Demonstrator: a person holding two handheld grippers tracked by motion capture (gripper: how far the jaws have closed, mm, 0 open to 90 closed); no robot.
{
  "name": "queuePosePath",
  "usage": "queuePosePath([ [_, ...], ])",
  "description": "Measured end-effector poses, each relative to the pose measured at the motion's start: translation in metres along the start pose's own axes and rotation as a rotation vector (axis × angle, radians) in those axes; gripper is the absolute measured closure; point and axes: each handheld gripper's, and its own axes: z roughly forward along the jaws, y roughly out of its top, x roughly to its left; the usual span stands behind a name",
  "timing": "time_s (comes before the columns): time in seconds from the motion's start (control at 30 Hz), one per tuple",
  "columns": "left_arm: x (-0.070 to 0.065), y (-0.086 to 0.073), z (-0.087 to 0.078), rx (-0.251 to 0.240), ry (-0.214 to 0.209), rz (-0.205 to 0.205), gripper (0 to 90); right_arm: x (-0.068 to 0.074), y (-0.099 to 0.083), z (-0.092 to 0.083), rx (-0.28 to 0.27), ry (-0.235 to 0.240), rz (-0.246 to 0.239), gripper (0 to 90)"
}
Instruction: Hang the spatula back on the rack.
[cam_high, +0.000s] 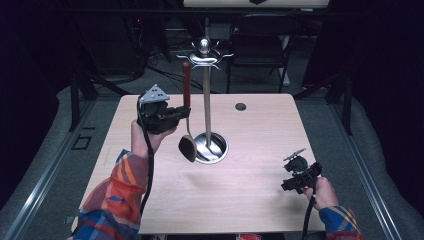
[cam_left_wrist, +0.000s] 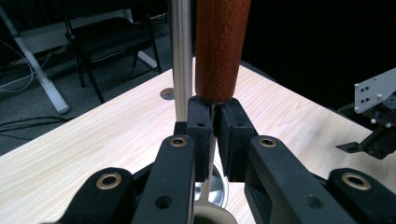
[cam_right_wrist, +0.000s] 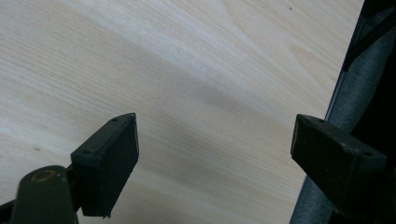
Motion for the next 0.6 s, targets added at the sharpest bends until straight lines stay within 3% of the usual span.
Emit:
queuePosePath([
  [0.6, 0.0022, 0.0054, 0.0104, 0.023, 0.012, 0.001, 84.2, -0.0007, 0.0002, -0.0013, 0.003, -0.007, 0.002, 14.7],
])
